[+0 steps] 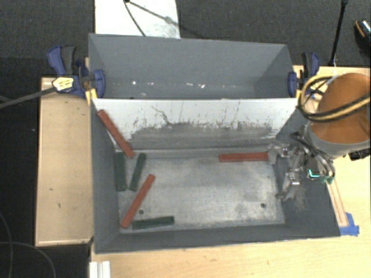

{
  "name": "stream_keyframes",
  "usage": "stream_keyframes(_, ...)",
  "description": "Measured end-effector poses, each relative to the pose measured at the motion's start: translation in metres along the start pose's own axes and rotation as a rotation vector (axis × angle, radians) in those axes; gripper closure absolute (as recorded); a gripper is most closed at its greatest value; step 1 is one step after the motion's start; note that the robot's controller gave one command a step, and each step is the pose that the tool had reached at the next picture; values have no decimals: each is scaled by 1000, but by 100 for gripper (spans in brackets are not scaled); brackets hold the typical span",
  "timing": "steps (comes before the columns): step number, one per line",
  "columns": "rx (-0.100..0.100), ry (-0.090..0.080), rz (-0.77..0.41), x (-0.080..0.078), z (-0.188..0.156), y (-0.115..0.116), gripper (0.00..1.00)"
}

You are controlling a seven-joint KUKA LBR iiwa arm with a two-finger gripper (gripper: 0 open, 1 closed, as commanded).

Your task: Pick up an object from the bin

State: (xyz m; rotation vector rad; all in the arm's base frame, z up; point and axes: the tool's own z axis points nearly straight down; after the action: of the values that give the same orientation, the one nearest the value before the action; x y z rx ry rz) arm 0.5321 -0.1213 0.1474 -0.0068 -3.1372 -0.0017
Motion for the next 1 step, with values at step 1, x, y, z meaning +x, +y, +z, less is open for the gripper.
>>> stream_keyframes(1, -2, -13, 35, -52, -8, 73, 0)
